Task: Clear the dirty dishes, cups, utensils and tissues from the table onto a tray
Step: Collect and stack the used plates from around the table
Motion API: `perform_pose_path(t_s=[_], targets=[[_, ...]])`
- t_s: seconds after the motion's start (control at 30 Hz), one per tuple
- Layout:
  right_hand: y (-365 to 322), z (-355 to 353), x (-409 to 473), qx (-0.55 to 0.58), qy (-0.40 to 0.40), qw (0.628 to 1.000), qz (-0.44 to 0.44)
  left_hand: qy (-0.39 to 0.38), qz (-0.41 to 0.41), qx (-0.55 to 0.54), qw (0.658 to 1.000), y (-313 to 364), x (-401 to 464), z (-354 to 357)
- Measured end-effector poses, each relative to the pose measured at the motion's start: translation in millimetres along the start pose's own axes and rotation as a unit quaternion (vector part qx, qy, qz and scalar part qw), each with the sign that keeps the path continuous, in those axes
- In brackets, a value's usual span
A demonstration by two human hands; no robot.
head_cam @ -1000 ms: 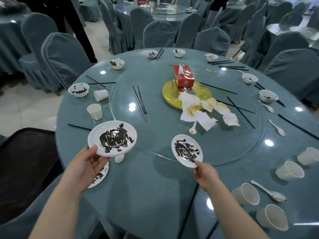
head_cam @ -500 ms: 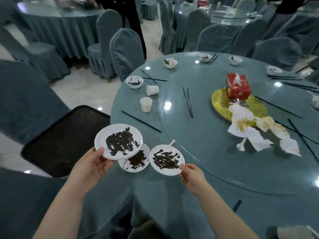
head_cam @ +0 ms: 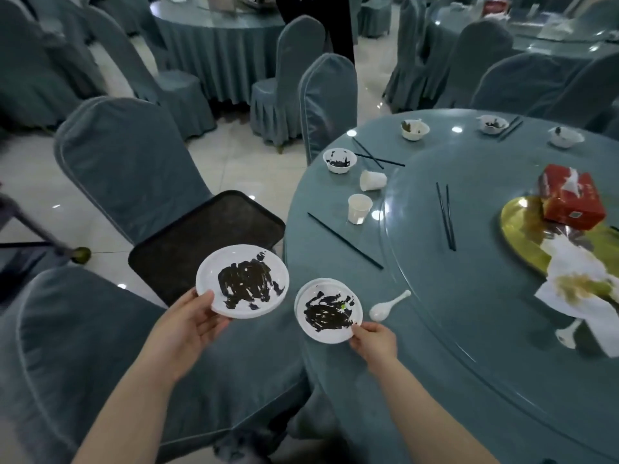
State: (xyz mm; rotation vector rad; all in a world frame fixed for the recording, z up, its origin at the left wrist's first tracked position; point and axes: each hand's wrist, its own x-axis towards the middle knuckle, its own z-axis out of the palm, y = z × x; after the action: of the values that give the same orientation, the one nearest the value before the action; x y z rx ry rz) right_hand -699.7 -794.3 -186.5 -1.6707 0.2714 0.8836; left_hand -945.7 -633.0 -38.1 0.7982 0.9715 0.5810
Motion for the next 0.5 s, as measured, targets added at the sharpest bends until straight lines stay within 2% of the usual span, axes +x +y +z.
perform_pose_path(t_s=[0.3, 0.5], targets=[[3, 19, 8, -0.015, 0.019, 1.0, 0.007, 0.006, -0.013, 0.001, 1.0, -4, 5, -24], [6, 12, -8, 0.043, 0.044, 0.997, 0.04, -0.013, -0.024, 0.013, 1.0, 0, 10, -30]])
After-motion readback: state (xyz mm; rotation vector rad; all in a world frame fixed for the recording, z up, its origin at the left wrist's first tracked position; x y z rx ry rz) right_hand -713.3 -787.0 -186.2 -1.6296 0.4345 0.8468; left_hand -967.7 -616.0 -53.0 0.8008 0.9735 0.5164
